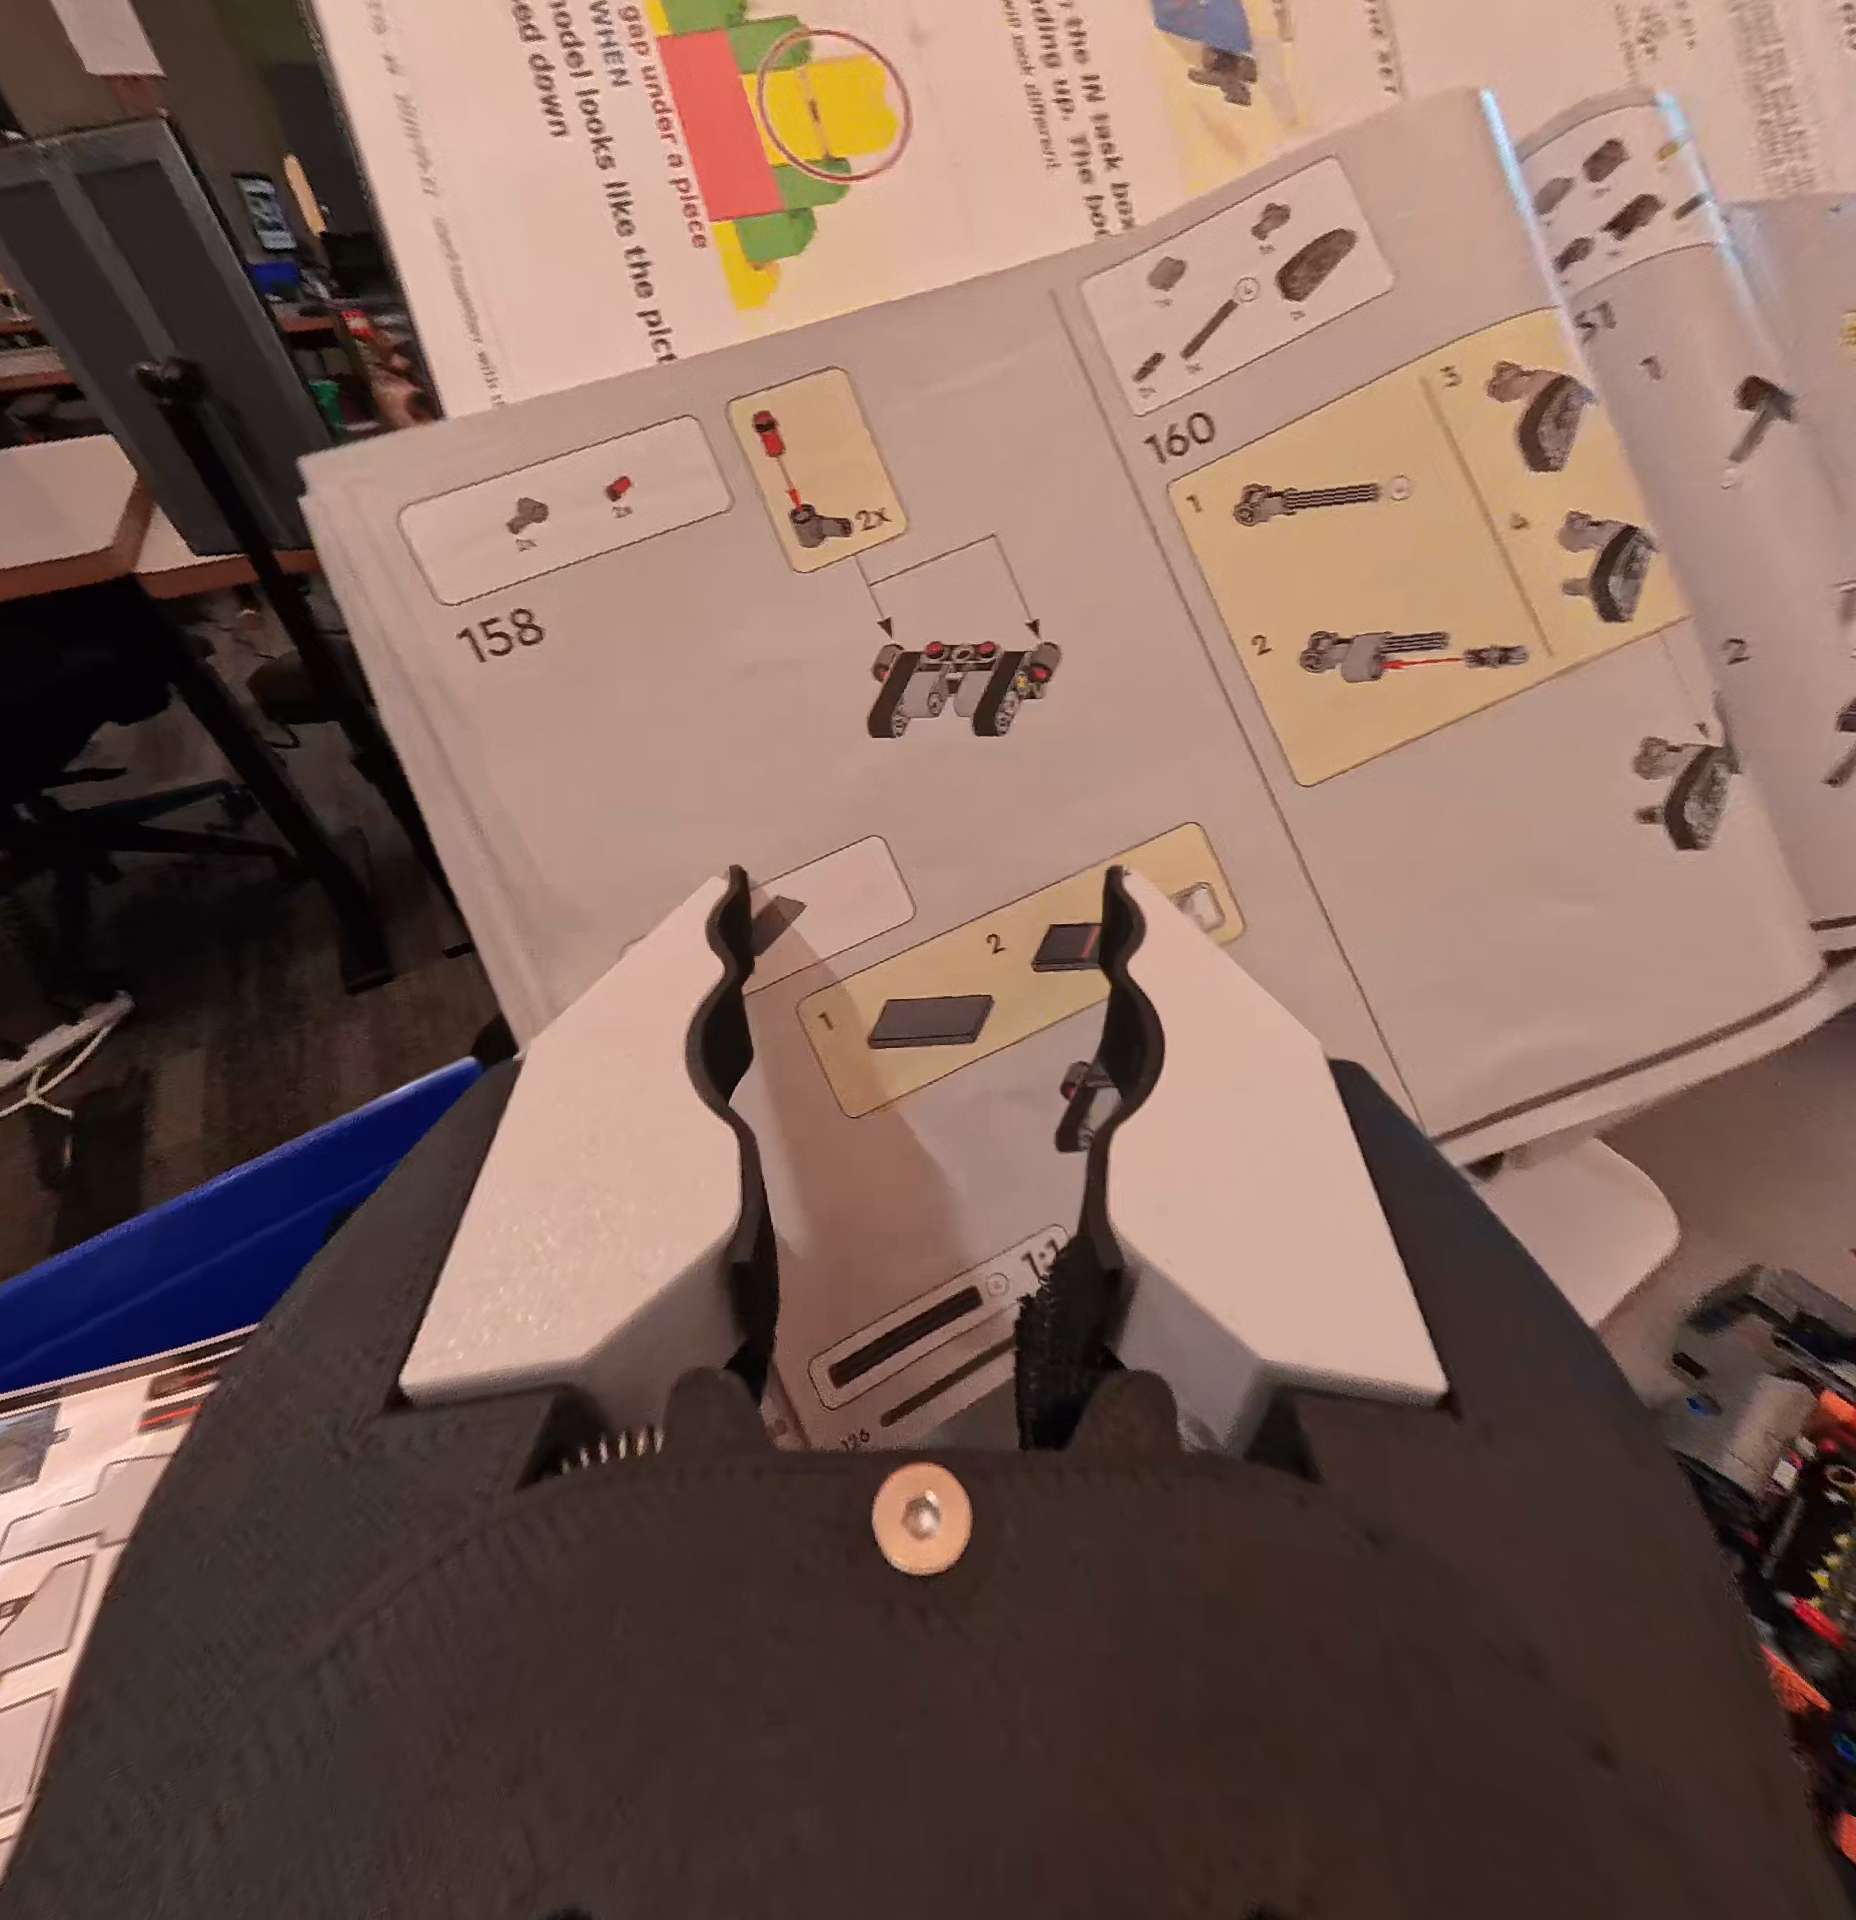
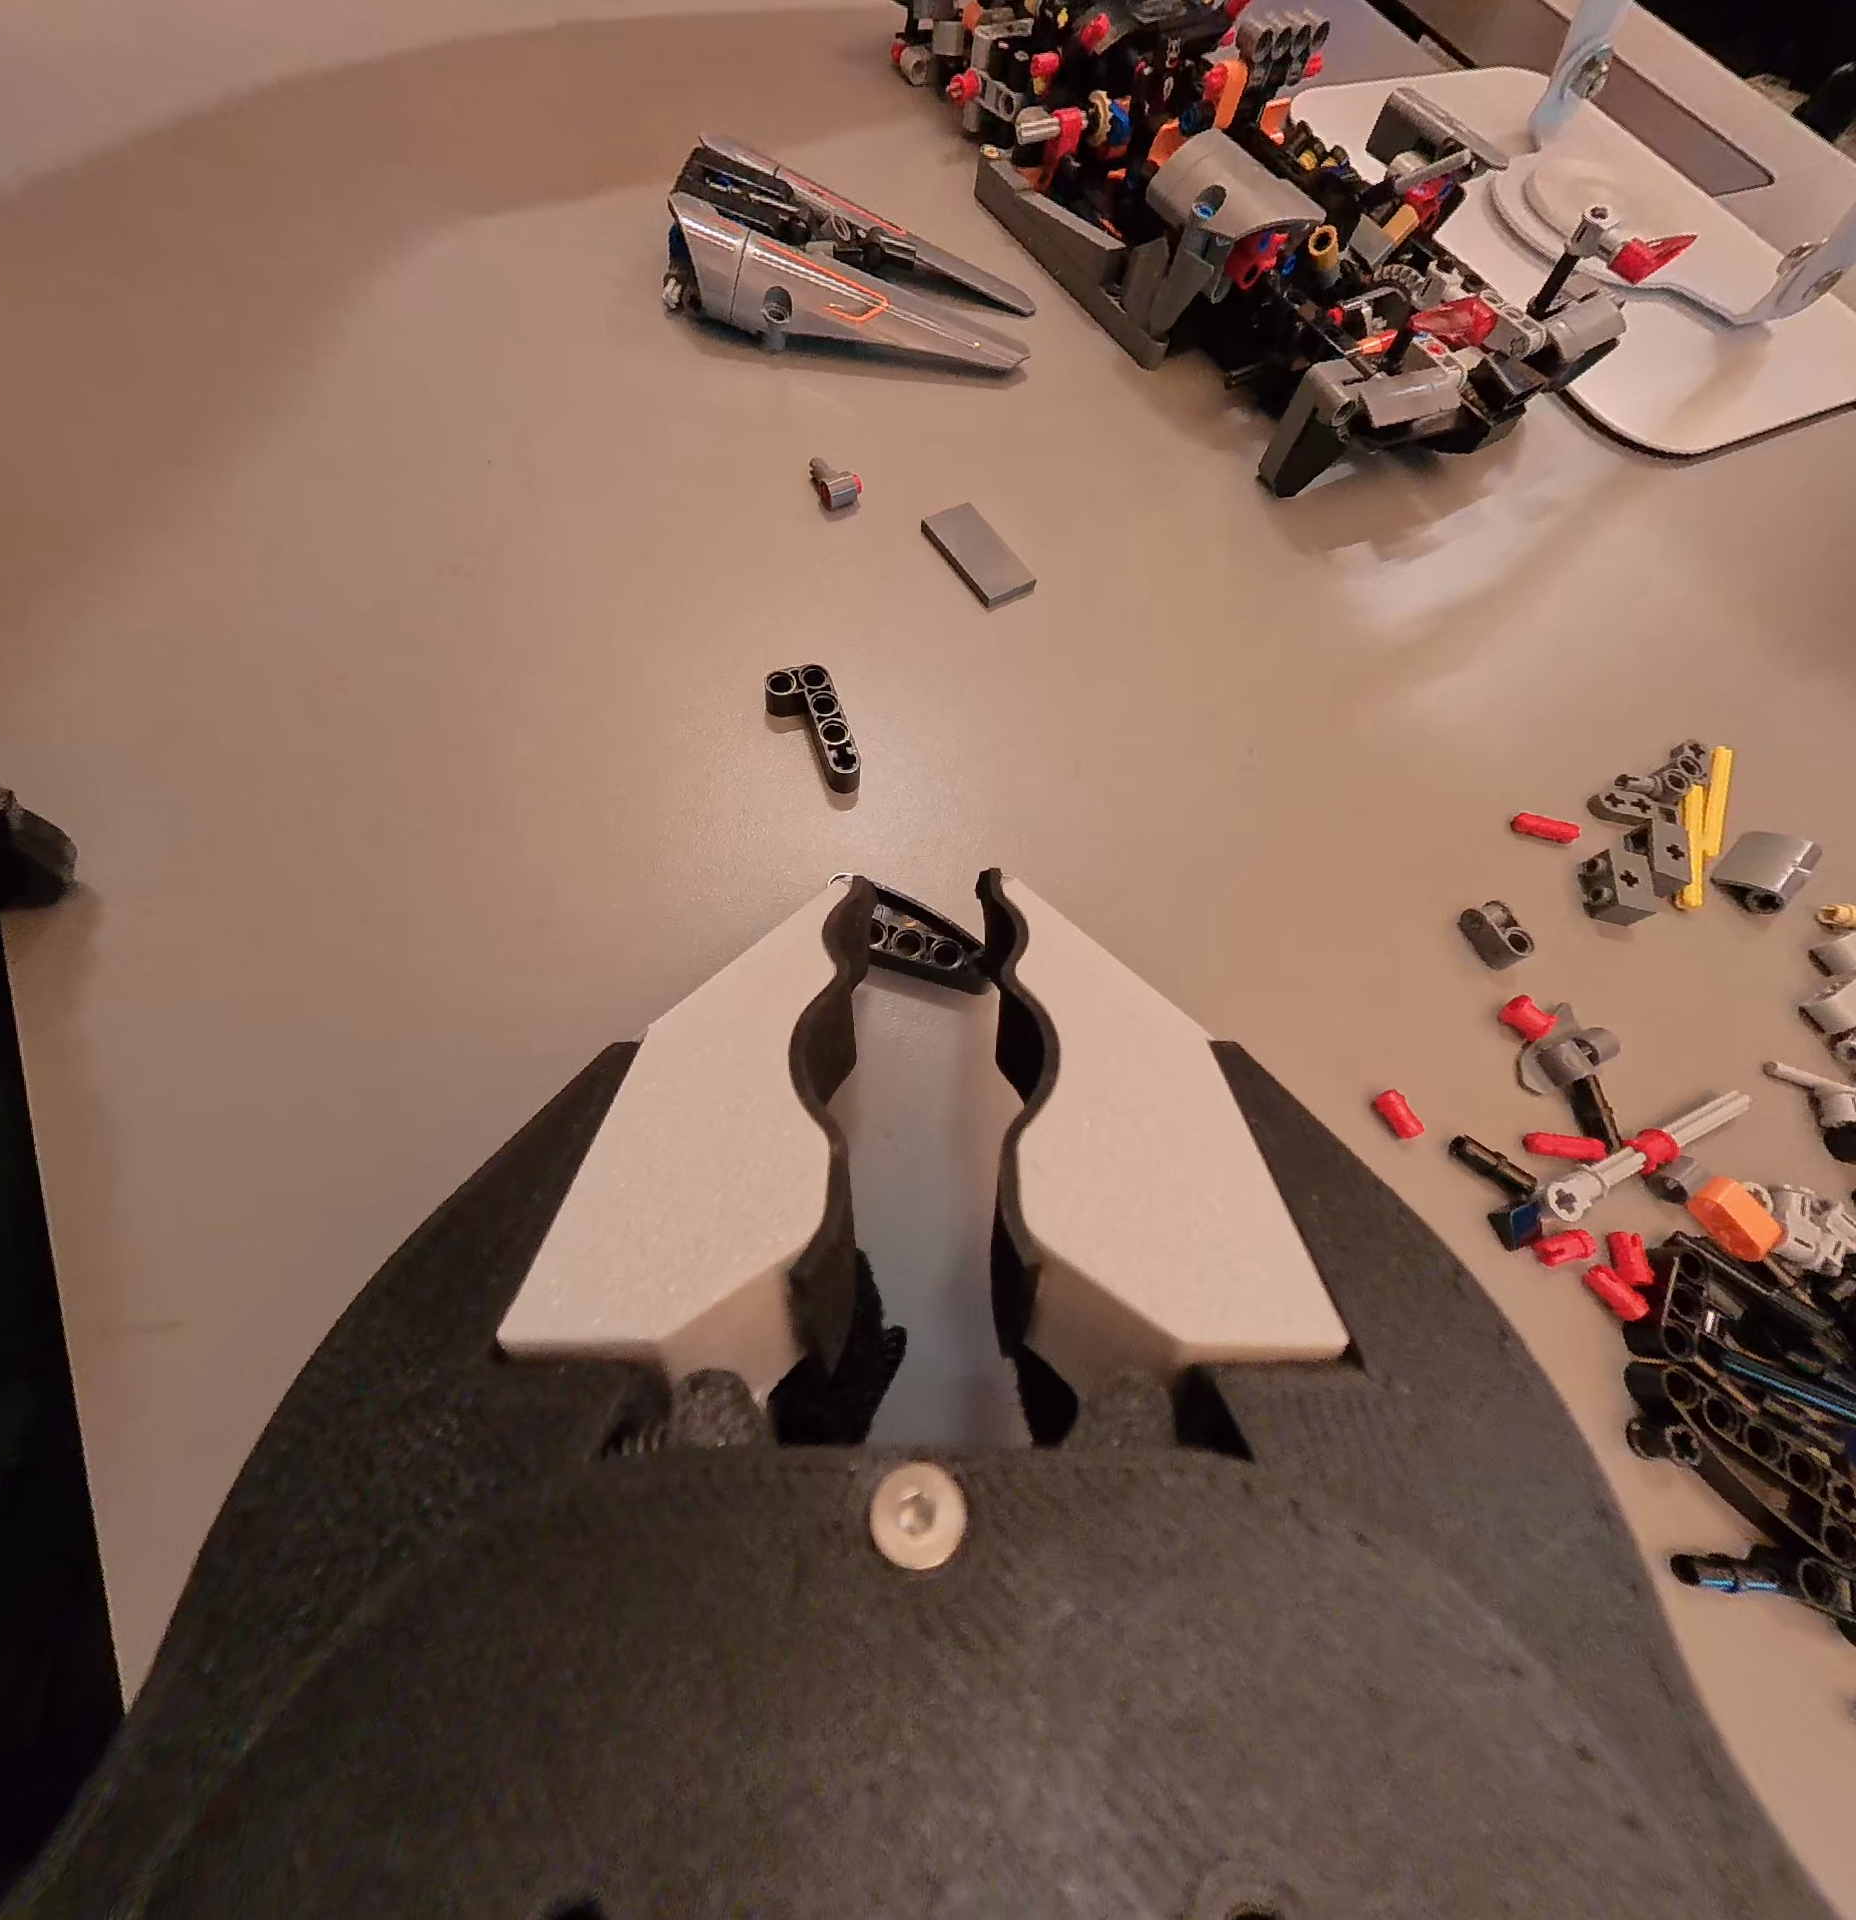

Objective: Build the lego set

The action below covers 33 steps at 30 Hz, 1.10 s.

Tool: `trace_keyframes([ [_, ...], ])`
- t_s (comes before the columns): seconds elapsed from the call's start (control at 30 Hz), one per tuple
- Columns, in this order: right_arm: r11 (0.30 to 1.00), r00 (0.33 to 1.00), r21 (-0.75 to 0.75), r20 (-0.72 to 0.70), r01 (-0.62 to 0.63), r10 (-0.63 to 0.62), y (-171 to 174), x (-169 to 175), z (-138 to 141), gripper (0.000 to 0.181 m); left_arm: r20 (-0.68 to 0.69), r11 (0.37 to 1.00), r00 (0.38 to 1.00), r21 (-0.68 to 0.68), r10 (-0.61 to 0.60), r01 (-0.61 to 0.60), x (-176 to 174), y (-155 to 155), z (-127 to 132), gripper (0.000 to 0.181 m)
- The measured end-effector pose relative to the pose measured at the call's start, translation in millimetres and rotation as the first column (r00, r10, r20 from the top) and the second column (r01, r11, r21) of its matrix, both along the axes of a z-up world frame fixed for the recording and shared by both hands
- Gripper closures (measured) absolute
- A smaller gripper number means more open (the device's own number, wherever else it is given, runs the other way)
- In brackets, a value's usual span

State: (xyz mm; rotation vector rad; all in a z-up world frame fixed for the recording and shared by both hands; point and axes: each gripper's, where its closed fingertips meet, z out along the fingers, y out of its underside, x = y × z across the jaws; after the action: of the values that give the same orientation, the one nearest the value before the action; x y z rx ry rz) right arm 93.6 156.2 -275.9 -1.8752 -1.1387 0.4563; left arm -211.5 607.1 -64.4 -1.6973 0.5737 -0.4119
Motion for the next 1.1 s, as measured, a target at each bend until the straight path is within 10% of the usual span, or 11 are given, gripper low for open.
trace_keyframes([
  [1.1,1.0,1.0,0.021,-0.021,0.007,-0.006,2,1,5,0.164,-0.355,0.984,0.923,0.046,-0.146,0.173,77,-77,-45,0.11],
])
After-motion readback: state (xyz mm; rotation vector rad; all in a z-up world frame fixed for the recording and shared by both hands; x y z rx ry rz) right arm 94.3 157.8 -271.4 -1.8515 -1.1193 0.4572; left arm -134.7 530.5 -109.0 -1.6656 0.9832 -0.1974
